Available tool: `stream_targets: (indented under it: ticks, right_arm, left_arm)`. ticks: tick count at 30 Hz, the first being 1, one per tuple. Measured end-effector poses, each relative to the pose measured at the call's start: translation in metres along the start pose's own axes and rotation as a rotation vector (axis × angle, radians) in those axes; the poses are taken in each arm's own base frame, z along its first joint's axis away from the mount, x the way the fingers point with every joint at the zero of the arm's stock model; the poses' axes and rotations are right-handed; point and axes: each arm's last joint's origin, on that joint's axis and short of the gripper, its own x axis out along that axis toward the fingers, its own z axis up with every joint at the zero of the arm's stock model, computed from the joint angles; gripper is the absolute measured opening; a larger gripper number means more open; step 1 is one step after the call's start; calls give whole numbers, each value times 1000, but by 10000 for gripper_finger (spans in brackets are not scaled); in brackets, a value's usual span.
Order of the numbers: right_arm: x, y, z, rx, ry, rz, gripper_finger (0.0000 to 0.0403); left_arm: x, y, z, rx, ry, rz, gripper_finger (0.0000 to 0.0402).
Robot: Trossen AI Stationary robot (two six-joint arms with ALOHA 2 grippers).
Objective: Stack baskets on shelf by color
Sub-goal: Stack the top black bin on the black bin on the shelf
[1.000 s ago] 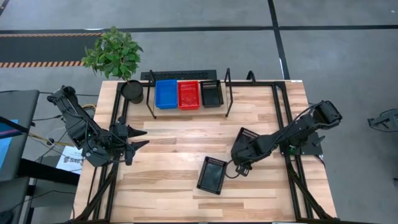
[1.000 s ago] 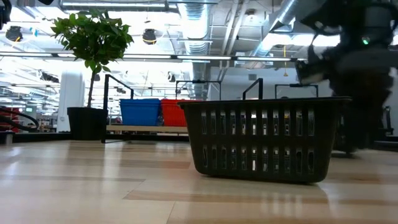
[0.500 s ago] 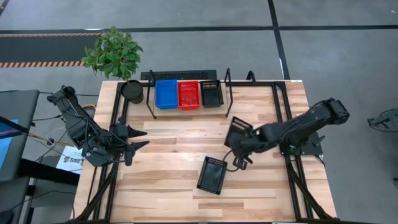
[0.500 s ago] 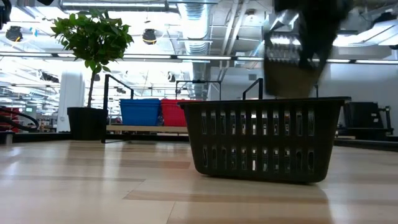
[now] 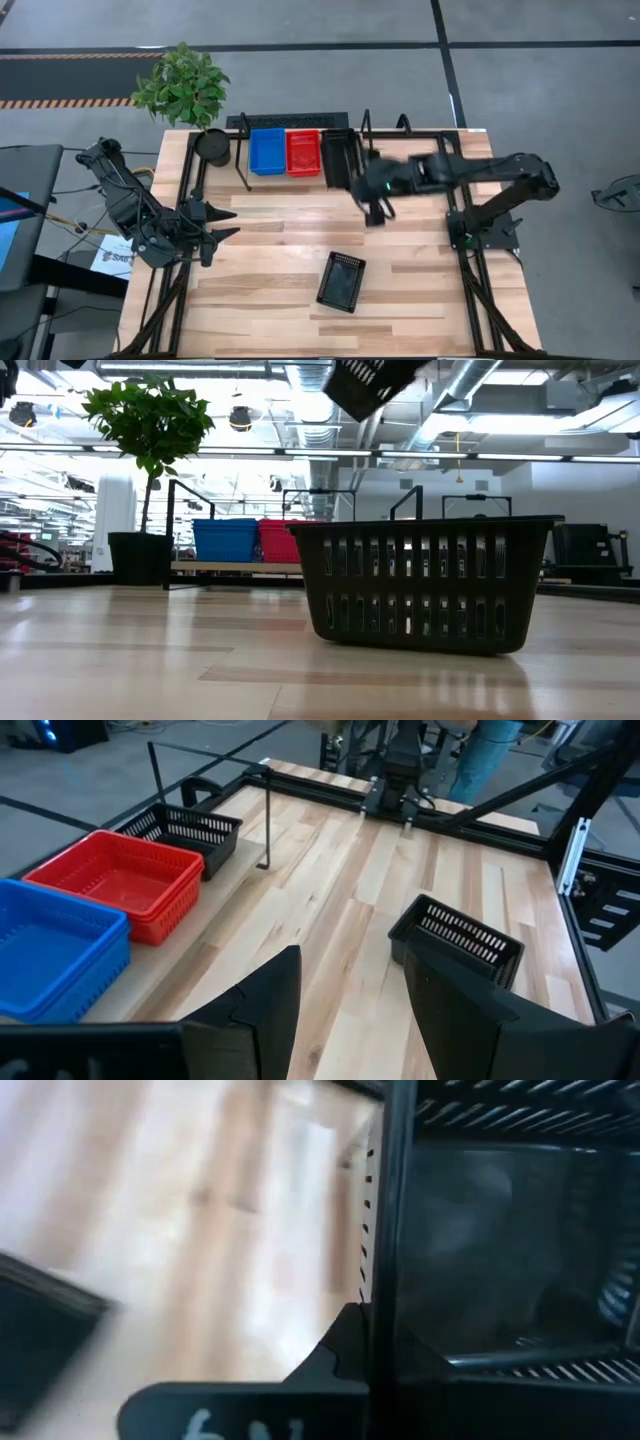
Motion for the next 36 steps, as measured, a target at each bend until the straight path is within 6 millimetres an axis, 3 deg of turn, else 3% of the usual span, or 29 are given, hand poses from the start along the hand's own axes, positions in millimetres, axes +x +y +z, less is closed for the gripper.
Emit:
stream_targets:
  ticks: [4,9,16,21,26,36]
  right_arm:
    - [25,-35,-9,-127,65,-79,2]
    - [61,-77,-28,-130,133,-89,2]
    - [111,-113,-61,-122,216,-30,2]
    - [139,-126,-82,-87,275,11,3]
    - [153,-127,-98,-46,348,77,2]
    - [150,-128,-103,-11,385,88,9]
  left_arm:
    - [0,1,0,7,1,6,167]
    - [0,2,-1,21,6,13,167]
    - [0,2,-1,18,6,15,167]
    - [0,3,-2,22,10,19,167]
    - [0,3,-2,27,14,23,167]
    - [0,3,-3,19,15,24,167]
